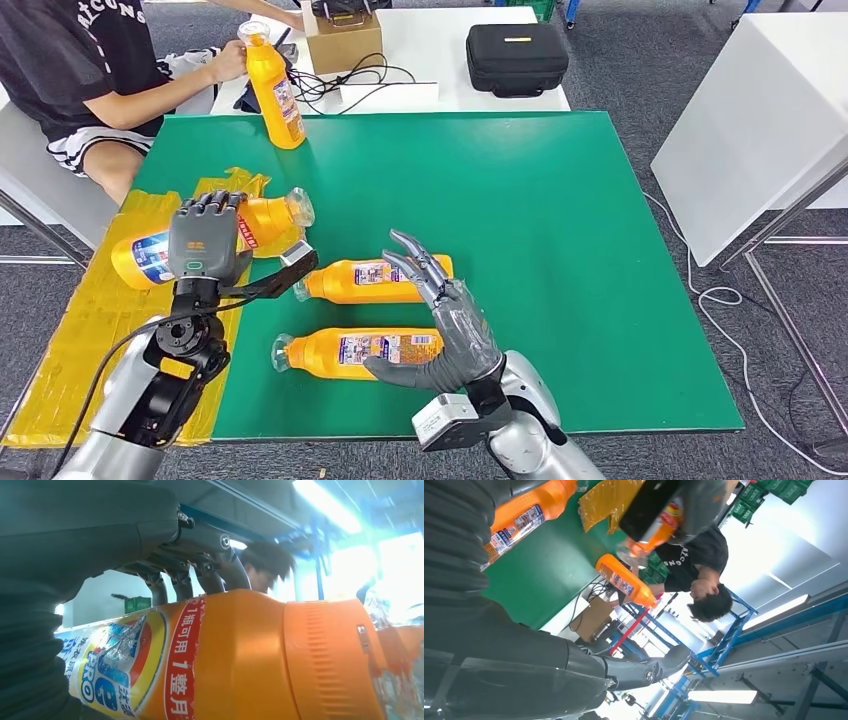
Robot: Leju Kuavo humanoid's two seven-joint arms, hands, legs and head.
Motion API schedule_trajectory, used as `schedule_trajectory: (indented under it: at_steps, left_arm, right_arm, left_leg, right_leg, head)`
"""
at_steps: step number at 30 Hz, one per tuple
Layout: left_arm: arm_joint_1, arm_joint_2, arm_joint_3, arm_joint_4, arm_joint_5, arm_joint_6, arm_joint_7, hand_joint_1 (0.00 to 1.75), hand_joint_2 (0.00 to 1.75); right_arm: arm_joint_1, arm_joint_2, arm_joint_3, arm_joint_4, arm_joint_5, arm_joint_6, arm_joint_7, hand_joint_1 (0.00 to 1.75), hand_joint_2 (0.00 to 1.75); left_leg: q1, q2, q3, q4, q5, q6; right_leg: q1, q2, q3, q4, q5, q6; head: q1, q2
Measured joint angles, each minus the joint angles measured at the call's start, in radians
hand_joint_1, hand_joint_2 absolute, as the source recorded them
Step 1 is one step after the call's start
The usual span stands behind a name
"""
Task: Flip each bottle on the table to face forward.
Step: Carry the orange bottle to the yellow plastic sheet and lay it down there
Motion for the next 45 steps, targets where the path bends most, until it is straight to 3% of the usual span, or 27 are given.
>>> schedule_trajectory:
  at_steps: [6,14,15,18,19,32,45]
  left_arm:
    - [-0.1,0.002,0.058,0.229,0.0,-0.096,-0.096,1.75,1.75]
    - [-0.161,-0.018,0.162,0.46,0.034,-0.119,-0.14,1.74,1.75]
    - [-0.165,-0.02,0.171,0.478,0.036,-0.121,-0.139,1.58,1.75]
    - [-0.175,-0.024,0.192,0.522,0.038,-0.124,-0.136,0.3,1.75]
    - [-0.178,-0.026,0.197,0.533,0.039,-0.123,-0.136,0.02,1.75]
    - [-0.213,-0.058,0.233,0.642,0.119,-0.117,-0.229,0.0,1.75]
    - [-0.228,-0.086,0.24,0.623,0.26,-0.058,-0.308,0.0,1.75]
  right_arm:
    - [-0.018,-0.001,0.0,0.0,-0.03,0.022,-0.003,0.0,1.75]
    - [-0.03,0.0,0.001,0.009,-0.042,0.034,0.005,0.0,1.75]
    - [-0.03,0.0,0.001,0.009,-0.041,0.036,0.006,0.0,1.75]
    - [-0.03,0.001,0.001,0.01,-0.04,0.042,0.008,0.0,1.75]
    - [-0.029,0.001,0.001,0.01,-0.039,0.044,0.009,0.0,1.75]
    - [-0.023,0.004,-0.002,0.012,-0.028,0.053,0.015,0.0,1.75]
    - [0.003,0.01,-0.023,0.012,-0.008,0.06,0.023,0.0,1.75]
  left_leg:
    - [0.0,0.0,0.0,0.0,0.0,0.0]
    - [0.0,0.0,0.0,0.0,0.0,0.0]
    - [0.0,0.0,0.0,0.0,0.0,0.0]
    - [0.0,0.0,0.0,0.0,0.0,0.0]
    - [0.0,0.0,0.0,0.0,0.0,0.0]
    - [0.0,0.0,0.0,0.0,0.0,0.0]
    - [0.0,0.0,0.0,0.0,0.0,0.0]
  right_leg:
    - [0.0,0.0,0.0,0.0,0.0,0.0]
    - [0.0,0.0,-0.001,0.0,0.0,0.0]
    - [0.0,0.0,-0.001,0.0,0.0,0.0]
    - [0.0,0.0,-0.001,0.0,0.0,0.0]
    - [0.0,0.0,-0.001,0.0,0.0,0.0]
    - [0.0,0.0,-0.001,0.0,0.0,0.0]
    - [0.0,0.0,0.0,0.0,0.0,0.0]
  head:
    - [0.0,0.0]
    - [0.0,0.0]
    - [0.0,0.0]
    - [0.0,0.0]
    - [0.0,0.0]
    - [0.0,0.0]
    - [0.0,0.0]
